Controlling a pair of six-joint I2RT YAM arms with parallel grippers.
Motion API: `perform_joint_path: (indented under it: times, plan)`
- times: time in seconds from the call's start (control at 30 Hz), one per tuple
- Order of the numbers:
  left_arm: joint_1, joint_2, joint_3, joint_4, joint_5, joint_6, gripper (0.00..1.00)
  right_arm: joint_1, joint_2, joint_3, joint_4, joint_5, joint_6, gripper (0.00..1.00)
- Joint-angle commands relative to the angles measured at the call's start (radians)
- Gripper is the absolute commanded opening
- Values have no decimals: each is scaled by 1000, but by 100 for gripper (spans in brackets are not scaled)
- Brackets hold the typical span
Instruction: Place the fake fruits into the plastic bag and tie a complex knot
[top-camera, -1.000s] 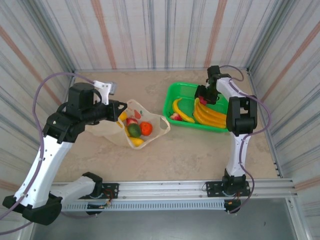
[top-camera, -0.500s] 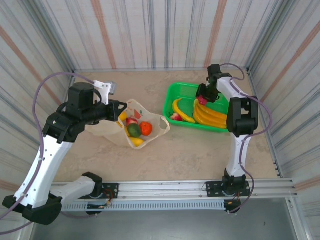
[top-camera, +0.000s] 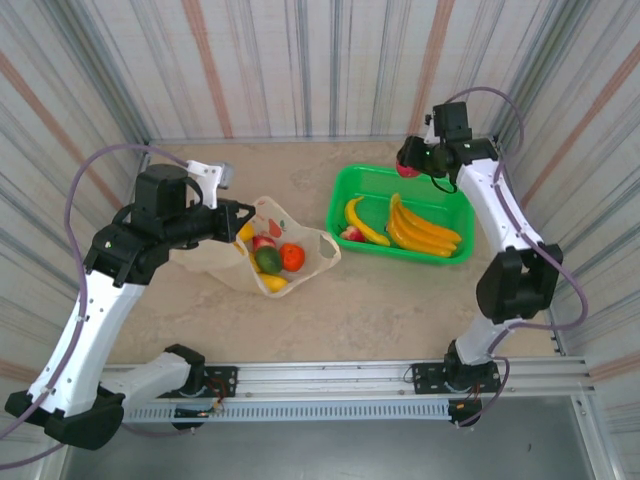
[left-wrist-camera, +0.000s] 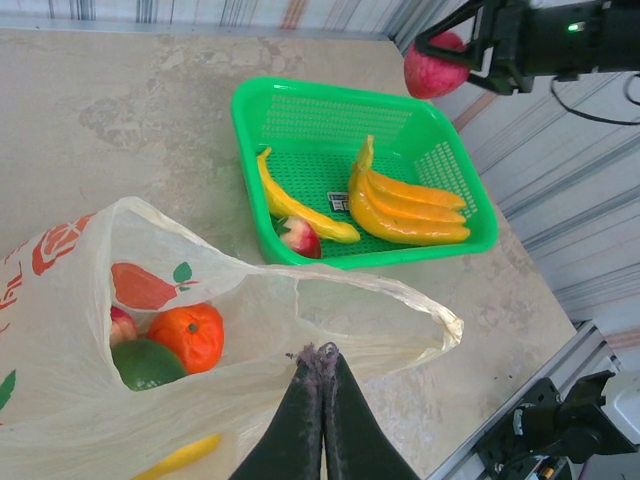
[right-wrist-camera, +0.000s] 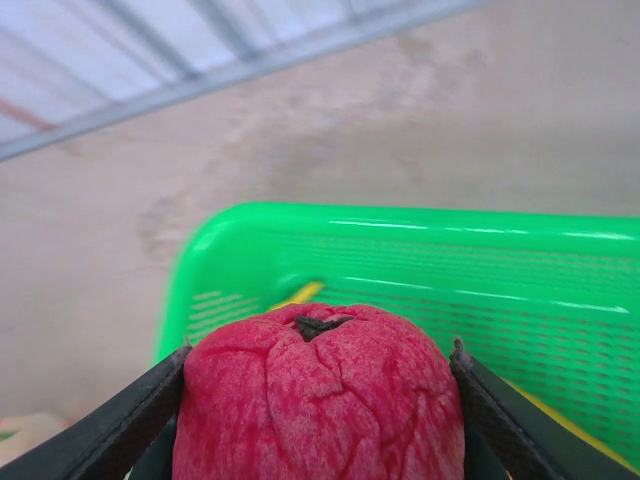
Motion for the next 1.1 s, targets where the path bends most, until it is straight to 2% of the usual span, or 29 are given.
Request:
perform_joint_path:
  times: [0.0,0.23,0.33,0.43,0.57,0.67,0.8,1.07]
  plan:
    - [12,3,33,0,23,-14,0,127,-132,-29,90,-97,-37,60]
    - [14,-4,37,-5,17,-19,0,433,-267,-87,230,-207,-65,56]
    - [16,-10,37,-7,11,-22,0,568,-267,-117,252,-160,-93,56]
    - [16,-18,37,-9,9,-21,0,659,-225,-141,248,-101,-91,56]
    - [16,-28,38,-15,2,-13,0,696,-166,-251,368,-149,-42,57]
    - [17,-36,45,-27,-14,-4,0,705,-79,-268,429,-181,10,56]
    - [16,-44,49,-33,-15,-2,0,726,56,-205,437,-108,45,55]
    - [16,-63,37,-41,-30,3,0,726,279,-51,533,-122,139,60]
